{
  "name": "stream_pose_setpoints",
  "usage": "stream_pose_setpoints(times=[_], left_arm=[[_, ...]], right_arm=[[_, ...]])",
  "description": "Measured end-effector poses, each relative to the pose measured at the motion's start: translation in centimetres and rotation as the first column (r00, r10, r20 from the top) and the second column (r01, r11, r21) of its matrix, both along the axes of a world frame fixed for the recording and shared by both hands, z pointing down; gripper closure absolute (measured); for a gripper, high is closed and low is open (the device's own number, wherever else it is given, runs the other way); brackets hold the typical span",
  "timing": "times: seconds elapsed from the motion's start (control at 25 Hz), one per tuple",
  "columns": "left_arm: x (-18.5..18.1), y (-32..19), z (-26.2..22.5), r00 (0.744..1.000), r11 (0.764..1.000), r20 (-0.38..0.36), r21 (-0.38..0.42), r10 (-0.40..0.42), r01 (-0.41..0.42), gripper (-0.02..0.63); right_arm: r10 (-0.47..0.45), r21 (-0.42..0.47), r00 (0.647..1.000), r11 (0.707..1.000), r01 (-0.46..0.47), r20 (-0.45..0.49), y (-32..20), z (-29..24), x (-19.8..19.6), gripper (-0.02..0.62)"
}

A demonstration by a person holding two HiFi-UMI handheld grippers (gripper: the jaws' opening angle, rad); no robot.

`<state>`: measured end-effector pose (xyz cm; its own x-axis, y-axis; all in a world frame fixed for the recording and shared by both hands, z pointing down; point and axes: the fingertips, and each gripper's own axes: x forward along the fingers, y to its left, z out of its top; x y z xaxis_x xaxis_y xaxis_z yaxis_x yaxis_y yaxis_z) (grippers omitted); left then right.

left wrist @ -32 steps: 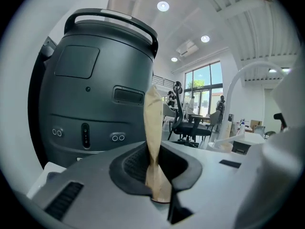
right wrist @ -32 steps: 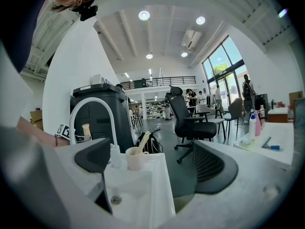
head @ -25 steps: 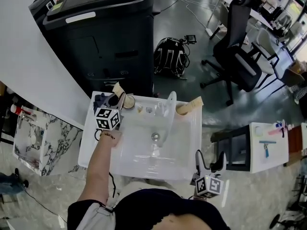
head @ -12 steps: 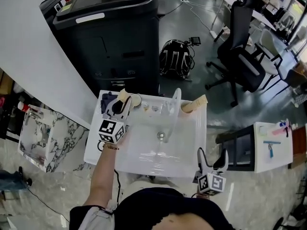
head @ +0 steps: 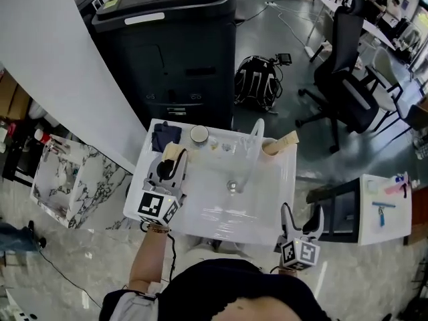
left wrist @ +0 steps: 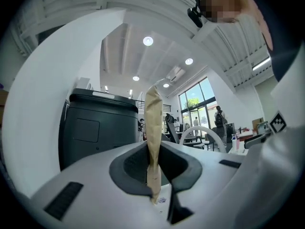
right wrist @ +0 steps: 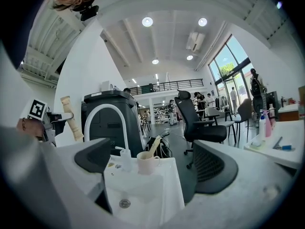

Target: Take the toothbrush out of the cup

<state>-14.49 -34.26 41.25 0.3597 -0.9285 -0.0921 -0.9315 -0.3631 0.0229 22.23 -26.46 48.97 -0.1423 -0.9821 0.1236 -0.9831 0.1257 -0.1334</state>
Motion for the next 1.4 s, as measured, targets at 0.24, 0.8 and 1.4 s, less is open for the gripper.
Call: stream_pose_setpoints(times=[0.24, 0.8, 1.4], left_arm=[[-0.4, 4.5, 0.1, 0.997, 0.997, -0.005, -0.019, -0.079, 0.078, 0.565], [1.7, 9.1, 5.9, 0.987, 0.974, -0.020, -0.165, -0.158, 0.153, 0.565], [0.4, 9.6, 6.4, 0.984, 0.968, -0.032, -0.189, -0.175, 0.166, 0.565]], right_arm=[[-0.036, 0.010, 0.999, 0.999, 0.036, -0.011, -0.4, 0.0, -0.5, 0.061], [-0.050, 0.015, 0.998, 0.999, 0.050, -0.037, -3.1, 0.0, 0.9, 0.061], [-0.266, -0.089, 0.963, 0.959, 0.268, 0.029, -13.3, 4.5, -2.5, 0.061]])
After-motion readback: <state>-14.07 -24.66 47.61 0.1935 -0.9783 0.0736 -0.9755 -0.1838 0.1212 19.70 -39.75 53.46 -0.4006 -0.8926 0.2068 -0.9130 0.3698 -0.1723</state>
